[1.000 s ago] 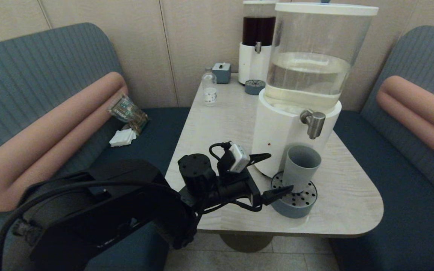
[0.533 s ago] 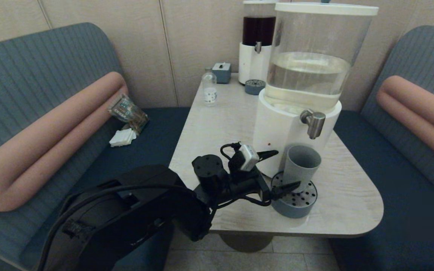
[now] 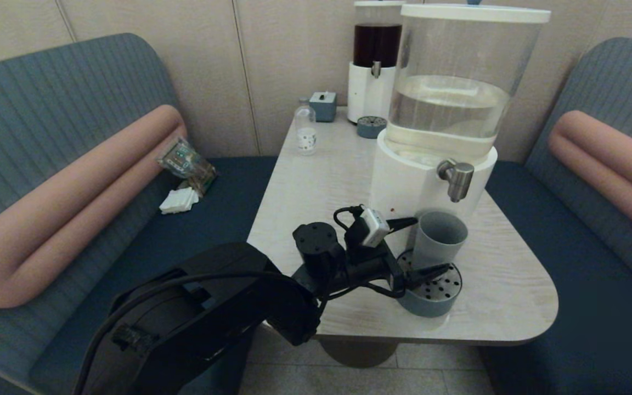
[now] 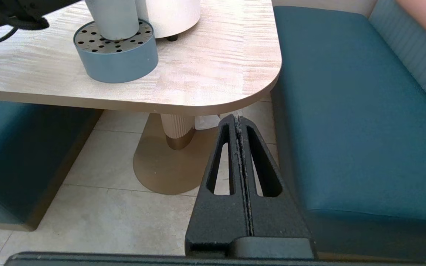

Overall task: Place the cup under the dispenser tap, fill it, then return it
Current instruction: Place the cup next to the water dispenser

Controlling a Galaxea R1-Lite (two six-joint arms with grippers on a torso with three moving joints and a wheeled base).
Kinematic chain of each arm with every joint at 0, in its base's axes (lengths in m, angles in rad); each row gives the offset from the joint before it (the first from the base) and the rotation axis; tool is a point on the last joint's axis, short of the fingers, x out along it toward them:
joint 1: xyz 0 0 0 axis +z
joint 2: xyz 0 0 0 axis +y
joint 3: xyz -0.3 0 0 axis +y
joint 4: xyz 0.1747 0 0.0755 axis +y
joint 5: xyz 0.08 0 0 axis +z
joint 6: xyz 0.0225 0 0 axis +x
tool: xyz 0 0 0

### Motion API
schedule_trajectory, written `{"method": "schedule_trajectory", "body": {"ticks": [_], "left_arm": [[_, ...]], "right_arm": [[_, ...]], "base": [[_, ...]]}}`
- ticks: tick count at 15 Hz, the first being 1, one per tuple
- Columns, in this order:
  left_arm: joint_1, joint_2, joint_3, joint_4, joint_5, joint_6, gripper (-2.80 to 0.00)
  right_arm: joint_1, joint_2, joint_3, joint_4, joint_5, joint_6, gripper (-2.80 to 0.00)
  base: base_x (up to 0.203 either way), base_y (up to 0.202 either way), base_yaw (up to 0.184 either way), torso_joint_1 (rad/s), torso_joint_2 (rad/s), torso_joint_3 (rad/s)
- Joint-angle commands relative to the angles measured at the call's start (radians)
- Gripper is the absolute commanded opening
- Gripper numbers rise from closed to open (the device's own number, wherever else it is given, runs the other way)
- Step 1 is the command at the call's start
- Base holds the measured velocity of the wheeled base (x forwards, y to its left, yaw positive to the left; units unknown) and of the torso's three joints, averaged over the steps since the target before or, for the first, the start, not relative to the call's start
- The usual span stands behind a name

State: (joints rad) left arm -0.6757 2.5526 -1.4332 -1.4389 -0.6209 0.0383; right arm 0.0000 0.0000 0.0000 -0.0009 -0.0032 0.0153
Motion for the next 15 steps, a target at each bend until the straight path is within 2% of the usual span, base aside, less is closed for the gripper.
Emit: {"method": "schedule_trajectory", "body": {"ticks": [1, 15], "left_arm": [[0.001, 0.011, -0.039, 0.008, 0.000, 0.000, 0.00], [-0.025, 0.078, -0.208, 0.117, 0.004, -0.003, 0.00]], "right_arm": [[0.000, 0.002, 0.002, -0.001, 0.000, 0.000, -2.80], [0.000, 0.002, 0.002, -0.001, 0.000, 0.000, -2.80]], "base": [[0.000, 0.000, 0.000, 0.000, 0.00, 0.000], [0.000, 0.000, 0.000, 0.000, 0.00, 0.000]]}}
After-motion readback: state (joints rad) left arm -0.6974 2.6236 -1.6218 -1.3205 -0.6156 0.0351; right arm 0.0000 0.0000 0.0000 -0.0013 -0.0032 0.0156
